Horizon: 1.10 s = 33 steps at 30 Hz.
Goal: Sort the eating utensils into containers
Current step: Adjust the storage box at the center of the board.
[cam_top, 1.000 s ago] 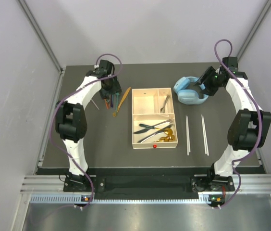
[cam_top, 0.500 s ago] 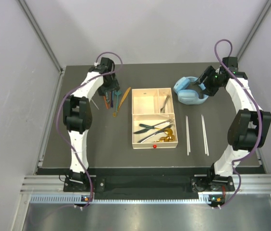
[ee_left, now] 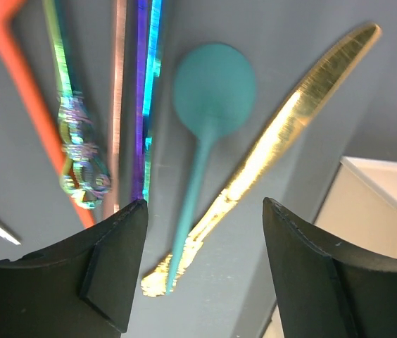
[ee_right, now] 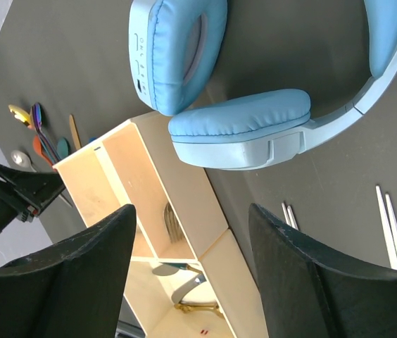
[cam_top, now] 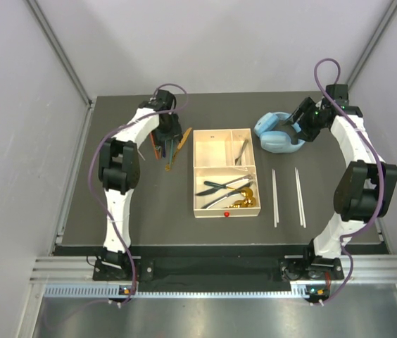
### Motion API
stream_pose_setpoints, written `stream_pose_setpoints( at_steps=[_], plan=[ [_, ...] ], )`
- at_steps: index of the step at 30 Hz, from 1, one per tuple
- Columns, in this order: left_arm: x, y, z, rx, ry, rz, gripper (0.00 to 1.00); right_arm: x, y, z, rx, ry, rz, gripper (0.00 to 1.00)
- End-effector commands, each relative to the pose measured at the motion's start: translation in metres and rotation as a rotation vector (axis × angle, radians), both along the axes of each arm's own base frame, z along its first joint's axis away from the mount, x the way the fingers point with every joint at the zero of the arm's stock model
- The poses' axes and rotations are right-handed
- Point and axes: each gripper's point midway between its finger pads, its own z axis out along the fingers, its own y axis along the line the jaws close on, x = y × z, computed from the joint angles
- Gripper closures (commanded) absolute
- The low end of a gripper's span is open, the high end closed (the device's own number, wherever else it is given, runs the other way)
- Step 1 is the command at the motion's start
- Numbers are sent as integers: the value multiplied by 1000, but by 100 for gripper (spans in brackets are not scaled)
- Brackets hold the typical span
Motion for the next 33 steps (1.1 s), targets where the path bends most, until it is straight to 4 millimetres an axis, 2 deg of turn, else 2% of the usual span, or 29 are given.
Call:
stream_pose_setpoints(
  at_steps=[1, 5, 8, 9, 11, 12, 13, 15, 16, 17, 18, 19, 20, 21, 22, 24, 27, 29, 33],
  plan=[
    [1, -7, 1, -12, -8, -24, 30, -1, 6, 25, 6, -73, 15, 35],
    [4, -5, 2, 3, -14, -15, 32, -1, 5, 26, 2, -78, 15, 35],
    [12, -9, 26, -19, -65, -13, 32, -1, 5, 27, 0, -80, 16, 35],
    [19, -13, 44, -34, -105, -16, 32, 0, 5, 28, -1, -84, 17, 35],
    [24, -29, 79, -65, -185, -82, 33, 1, 5, 25, 2, -76, 16, 34],
    [32, -39, 103, -87, -250, -109, 34, 1, 5, 25, 5, -74, 17, 35],
    [28, -59, 123, -162, -284, -166, 34, 1, 6, 22, 8, -67, 18, 35],
    [28, -85, 141, -257, -327, -223, 34, 2, 8, 18, 19, -57, 15, 35],
    [17, -113, 145, -341, -311, -301, 34, 3, 8, 18, 22, -59, 14, 35],
    [14, -128, 151, -386, -315, -339, 34, 3, 9, 18, 29, -61, 22, 35],
    [11, -141, 151, -414, -308, -367, 34, 4, 11, 18, 30, -66, 29, 35],
    [6, -163, 139, -440, -280, -409, 34, 6, 11, 20, 32, -72, 26, 35],
    [0, -179, 142, -486, -273, -455, 34, 7, 11, 22, 34, -78, 26, 34],
    [-5, -196, 128, -498, -238, -486, 34, 7, 12, 23, 34, -80, 30, 34],
    [-8, -205, 128, -512, -235, -509, 34, 7, 12, 24, 34, -80, 30, 34],
    [-15, -218, 124, -526, -227, -536, 35, 5, 13, 27, 36, -81, 29, 34],
    [-19, -227, 126, -530, -230, -548, 35, -1, 16, 28, 44, -80, 33, 34],
    [-24, -235, 124, -541, -219, -547, 35, -9, 18, 21, 52, -59, 36, 34],
    [-51, -270, 114, -507, -191, -611, 35, -20, 19, 19, 49, -59, 48, 34]
  ],
)
